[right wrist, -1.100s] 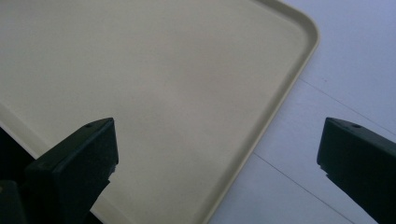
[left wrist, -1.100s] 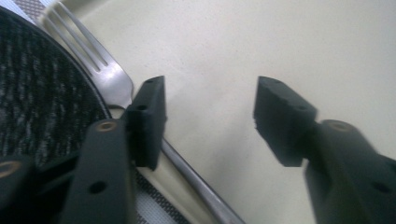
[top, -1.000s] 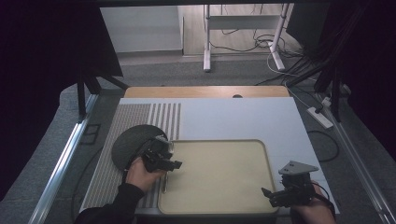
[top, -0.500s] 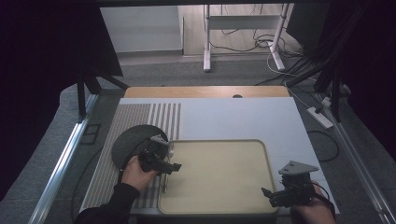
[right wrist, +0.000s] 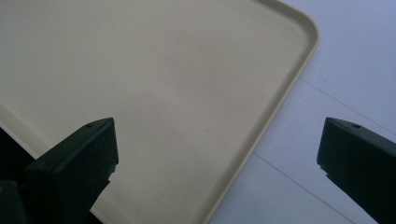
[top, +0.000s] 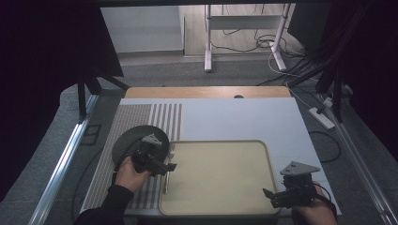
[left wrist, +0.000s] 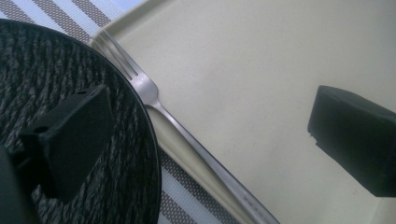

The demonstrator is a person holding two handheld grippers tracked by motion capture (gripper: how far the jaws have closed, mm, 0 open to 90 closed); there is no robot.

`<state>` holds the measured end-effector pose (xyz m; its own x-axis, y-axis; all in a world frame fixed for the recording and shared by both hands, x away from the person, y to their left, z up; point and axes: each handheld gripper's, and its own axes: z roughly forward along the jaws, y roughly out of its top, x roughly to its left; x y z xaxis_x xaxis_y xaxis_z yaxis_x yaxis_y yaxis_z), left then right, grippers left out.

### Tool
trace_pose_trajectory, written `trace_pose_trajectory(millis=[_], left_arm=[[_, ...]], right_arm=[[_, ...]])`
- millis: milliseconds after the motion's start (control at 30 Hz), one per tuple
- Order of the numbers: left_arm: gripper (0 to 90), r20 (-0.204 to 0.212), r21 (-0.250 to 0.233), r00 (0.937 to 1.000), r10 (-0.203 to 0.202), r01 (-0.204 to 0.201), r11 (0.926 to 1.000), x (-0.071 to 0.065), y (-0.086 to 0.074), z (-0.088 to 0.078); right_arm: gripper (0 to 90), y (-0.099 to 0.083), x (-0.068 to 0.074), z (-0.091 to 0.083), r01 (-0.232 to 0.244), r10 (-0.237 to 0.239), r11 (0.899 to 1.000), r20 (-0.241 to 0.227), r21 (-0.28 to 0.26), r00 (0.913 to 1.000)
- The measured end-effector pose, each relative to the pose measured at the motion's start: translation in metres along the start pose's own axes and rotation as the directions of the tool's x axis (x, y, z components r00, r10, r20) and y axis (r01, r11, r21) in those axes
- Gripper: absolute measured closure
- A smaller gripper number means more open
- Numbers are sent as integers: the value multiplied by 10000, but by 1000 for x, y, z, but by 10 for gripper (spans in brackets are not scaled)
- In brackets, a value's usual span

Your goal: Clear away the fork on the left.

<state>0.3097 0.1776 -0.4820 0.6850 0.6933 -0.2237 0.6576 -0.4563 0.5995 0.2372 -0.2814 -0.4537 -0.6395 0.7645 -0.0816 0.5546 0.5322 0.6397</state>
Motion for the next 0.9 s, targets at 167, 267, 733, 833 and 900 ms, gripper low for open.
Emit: trace_pose_trajectory(millis=[167, 267, 733, 833, 900], left_arm=[[14, 89, -420, 9998, -152, 156, 9990, 2, -5, -9], [2, 38, -583, 9999, -142, 144, 9982, 2, -8, -15], [0, -341, -657, 9992, -184, 161, 9977, 1, -23, -27], [0, -394, -673, 9990, -221, 194, 9975, 0, -27, -30], [0, -464, -689, 9987, -212, 180, 9975, 0, -29, -32]], right_arm=[[0, 0, 0, 0, 13, -13, 10000, 20, 18, 10000], [0, 0, 0, 0, -6, 6, 10000, 5, -4, 10000], [0, 0, 0, 0, -18, 18, 10000, -5, -19, 10000], [0, 0, 0, 0, -20, 20, 10000, -7, -18, 10000], [0, 0, 0, 0, -17, 17, 10000, -7, -18, 10000]])
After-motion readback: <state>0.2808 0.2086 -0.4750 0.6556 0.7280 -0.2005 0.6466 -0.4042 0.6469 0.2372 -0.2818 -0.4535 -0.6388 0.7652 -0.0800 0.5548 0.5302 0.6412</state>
